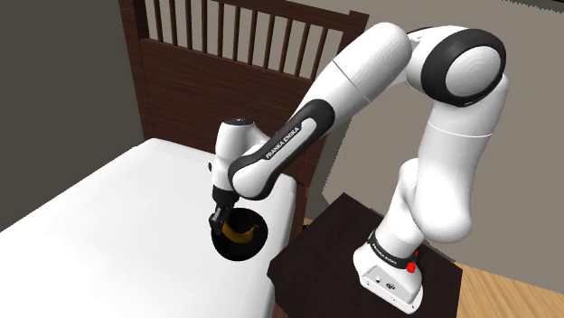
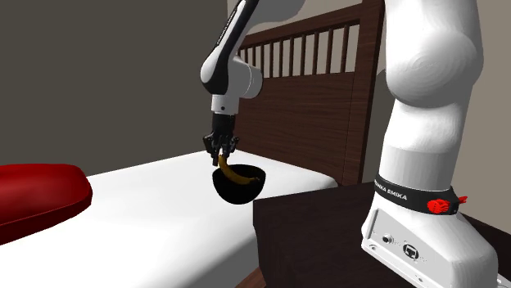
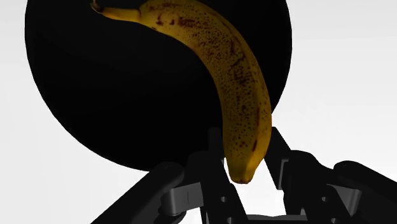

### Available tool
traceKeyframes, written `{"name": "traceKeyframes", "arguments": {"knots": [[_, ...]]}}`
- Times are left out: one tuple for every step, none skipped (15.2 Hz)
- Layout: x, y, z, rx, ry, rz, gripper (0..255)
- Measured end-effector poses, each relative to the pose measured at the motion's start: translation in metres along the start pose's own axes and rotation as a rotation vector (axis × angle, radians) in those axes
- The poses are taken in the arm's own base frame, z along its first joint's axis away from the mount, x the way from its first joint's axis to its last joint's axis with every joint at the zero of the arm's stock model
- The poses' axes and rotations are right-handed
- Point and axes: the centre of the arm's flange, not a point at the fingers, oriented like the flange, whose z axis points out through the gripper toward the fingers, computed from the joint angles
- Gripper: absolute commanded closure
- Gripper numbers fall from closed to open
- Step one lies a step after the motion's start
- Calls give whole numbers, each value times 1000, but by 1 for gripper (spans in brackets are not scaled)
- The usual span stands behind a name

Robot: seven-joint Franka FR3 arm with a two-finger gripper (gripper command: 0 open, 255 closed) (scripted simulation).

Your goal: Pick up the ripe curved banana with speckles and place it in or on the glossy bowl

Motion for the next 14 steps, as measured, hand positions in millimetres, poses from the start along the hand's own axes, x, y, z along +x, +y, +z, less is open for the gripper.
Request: {"name": "traceKeyframes", "arguments": {"knots": [[0, 0, 5, 0, 0, 0, 255], [0, 1, 11, 0, 0, 0, 255], [-1, 2, 16, 0, 0, 0, 255], [0, 2, 20, 0, 4, -1, 255], [2, 1, 24, 2, 10, -4, 255], [3, 0, 27, 2, 12, -6, 255], [4, 0, 28, 3, 14, -8, 255], [3, -1, 28, 3, 14, -8, 255], [3, -1, 28, 3, 14, -8, 255], [2, -1, 27, 3, 13, -7, 255], [3, -1, 28, 3, 14, -8, 255], [3, -1, 28, 3, 14, -9, 0], [2, 3, 31, 2, 8, -5, 0], [2, 6, 32, 1, 4, -2, 0]]}}
